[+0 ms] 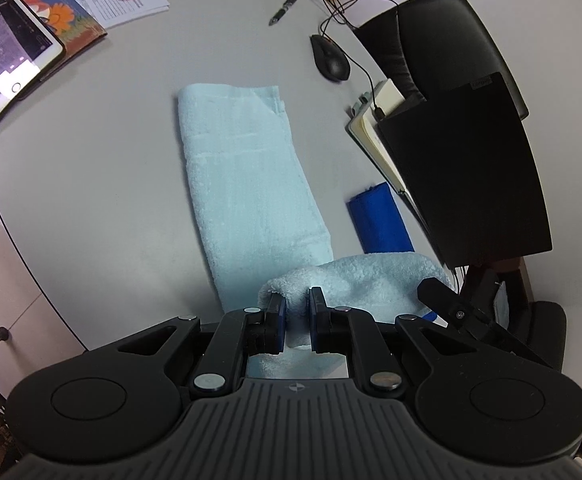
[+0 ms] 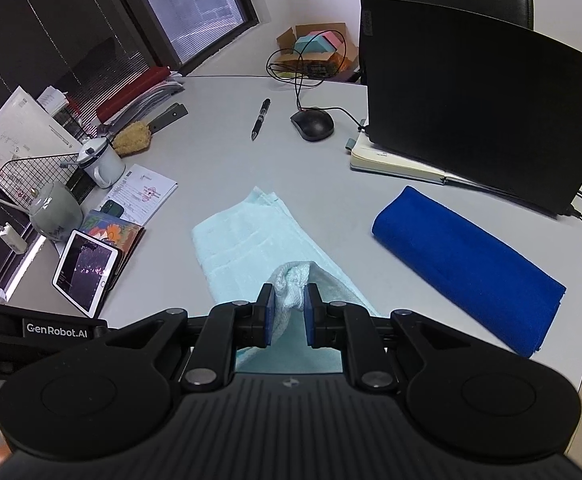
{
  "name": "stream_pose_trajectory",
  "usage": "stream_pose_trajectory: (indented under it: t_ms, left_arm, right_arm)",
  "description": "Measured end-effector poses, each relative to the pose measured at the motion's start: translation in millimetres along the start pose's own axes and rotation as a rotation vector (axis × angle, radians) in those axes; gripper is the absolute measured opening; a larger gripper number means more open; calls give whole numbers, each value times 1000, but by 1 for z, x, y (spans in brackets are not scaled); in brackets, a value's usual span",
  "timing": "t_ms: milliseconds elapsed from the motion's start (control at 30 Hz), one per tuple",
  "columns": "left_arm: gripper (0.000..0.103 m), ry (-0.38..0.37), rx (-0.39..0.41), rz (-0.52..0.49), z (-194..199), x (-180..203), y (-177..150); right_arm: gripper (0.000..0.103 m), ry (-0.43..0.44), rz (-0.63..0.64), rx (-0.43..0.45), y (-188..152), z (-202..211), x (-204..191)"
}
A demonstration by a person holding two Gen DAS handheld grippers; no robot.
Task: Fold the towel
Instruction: 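Carry the held towel end with both grippers over the strip toward its other end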
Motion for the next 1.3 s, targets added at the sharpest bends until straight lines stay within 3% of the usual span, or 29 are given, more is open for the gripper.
stream_pose_trajectory:
  t_ms: [233, 433, 1033, 1300]
  left_arm:
    - [13, 32, 40, 29, 0, 0, 7]
    - [13, 43, 27, 53, -9, -8, 24]
    - [13, 3, -116, -44, -34, -24, 103]
    - [13, -14, -164, -25, -44, -40, 127]
  right_arm:
    - [15, 38, 25, -7, 14, -13, 1]
    - [15, 42, 29, -23, 24, -28, -3]
    - [15, -63, -77, -8, 61, -69, -35]
    - [15, -90, -90, -27, 76, -93, -49]
Point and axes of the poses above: each gripper's, at about its wrist camera, not at the fingertips, and z roughly against the way its jaws point, x to its right, y to its top, the point moved 2 cm from there along -z, roughly the way its jaws point, and after that the axes turned 2 degrees about -x, right-handed, at the moved point
